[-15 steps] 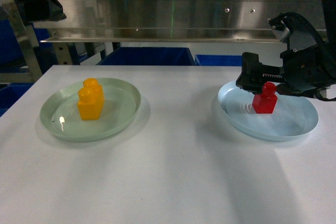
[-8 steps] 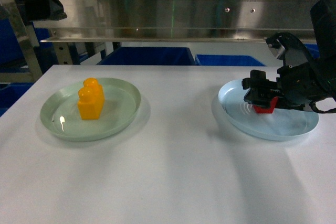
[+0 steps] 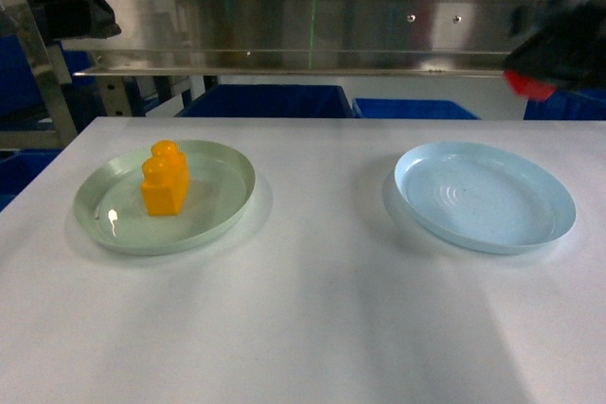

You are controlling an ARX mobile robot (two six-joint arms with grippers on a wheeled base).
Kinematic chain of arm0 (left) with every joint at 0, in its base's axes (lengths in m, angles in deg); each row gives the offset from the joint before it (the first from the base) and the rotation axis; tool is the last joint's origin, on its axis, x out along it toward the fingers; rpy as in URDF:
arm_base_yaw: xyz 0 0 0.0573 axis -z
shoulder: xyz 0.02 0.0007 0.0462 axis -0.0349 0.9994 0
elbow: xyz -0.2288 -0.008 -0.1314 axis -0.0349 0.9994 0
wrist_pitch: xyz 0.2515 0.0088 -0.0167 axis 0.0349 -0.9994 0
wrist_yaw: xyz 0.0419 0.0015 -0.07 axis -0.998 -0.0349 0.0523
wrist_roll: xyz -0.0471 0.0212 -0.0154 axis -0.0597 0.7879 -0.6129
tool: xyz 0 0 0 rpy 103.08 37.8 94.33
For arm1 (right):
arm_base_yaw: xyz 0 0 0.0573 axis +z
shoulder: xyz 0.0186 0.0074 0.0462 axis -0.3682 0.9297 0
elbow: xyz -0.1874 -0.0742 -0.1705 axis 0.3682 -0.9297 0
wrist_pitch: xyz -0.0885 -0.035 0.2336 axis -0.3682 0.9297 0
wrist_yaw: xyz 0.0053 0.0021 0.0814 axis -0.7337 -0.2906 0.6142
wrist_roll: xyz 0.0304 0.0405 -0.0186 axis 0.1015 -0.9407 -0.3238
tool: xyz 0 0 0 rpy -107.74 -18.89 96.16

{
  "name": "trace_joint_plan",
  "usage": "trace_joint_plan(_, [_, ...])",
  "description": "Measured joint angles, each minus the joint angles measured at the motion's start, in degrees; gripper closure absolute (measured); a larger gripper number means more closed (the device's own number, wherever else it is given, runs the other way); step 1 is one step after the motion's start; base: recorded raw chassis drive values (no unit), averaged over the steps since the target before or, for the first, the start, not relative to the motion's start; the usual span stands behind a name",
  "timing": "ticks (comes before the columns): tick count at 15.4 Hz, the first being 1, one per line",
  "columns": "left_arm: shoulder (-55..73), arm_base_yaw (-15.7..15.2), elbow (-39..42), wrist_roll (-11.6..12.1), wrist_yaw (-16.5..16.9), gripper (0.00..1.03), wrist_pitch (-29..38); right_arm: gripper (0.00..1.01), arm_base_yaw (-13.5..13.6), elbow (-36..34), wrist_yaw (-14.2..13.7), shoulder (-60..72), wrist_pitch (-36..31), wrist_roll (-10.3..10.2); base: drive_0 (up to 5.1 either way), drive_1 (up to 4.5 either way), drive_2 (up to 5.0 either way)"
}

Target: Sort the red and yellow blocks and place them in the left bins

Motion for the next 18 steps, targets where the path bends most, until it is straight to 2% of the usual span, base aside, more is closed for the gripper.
trace_joint_plan(2, [0.00, 0.00, 0.00, 0.00, -0.02, 0.05, -0.02, 0.74, -1.75, -6.93, -1.55, -15.13, 2.82, -0.07, 0.0, 0.00, 0.0])
trace_joint_plan(3, [0.00, 0.00, 0.00, 0.00, -0.02, 0.05, 0.02, 0.74, -2.16, -10.49, -1.70, -22.43, 6.58, -0.68, 0.0, 0.00, 0.0])
trace_joint_plan(4, [0.00, 0.22, 0.00, 0.00, 0.07, 0.05, 0.00, 0.74, -0.98, -14.91, -2.75, -32.04, 11.37, -0.85, 0.0, 0.00, 0.0])
trace_joint_plan(5, [0.00, 0.11, 0.00, 0.00, 0.00, 0.05, 0.02, 0.74, -0.28, -16.57, -3.21, -36.46, 12.61, -0.46, 0.0, 0.00, 0.0])
trace_joint_plan(10, [0.00, 0.11, 0.00, 0.00, 0.00, 0.05, 0.00, 0.74, -1.33, -17.70, -4.24, -34.21, 11.34, 1.77, 0.0, 0.00, 0.0])
trace_joint_plan(12, [0.00, 0.11, 0.00, 0.00, 0.00, 0.05, 0.02, 0.74, -2.51, -17.62, -3.82, -33.70, 11.80, 2.36, 0.0, 0.00, 0.0])
trace_joint_plan(14, [0.00, 0.11, 0.00, 0.00, 0.04, 0.05, 0.00, 0.74, -3.41, -17.53, -4.26, -32.28, 12.04, 2.47, 0.0, 0.00, 0.0])
trace_joint_plan(17, [0.00, 0.11, -0.04, 0.02, 0.00, 0.05, -0.37, 0.74, -3.34, -17.51, -4.22, -32.30, 11.74, 2.58, 0.0, 0.00, 0.0])
trace_joint_plan(18, [0.00, 0.26, -0.70, 0.02, -0.24, 0.05, -2.69, 0.74, -3.34, -17.51, -4.22, -32.30, 11.78, 2.58, 0.0, 0.00, 0.0])
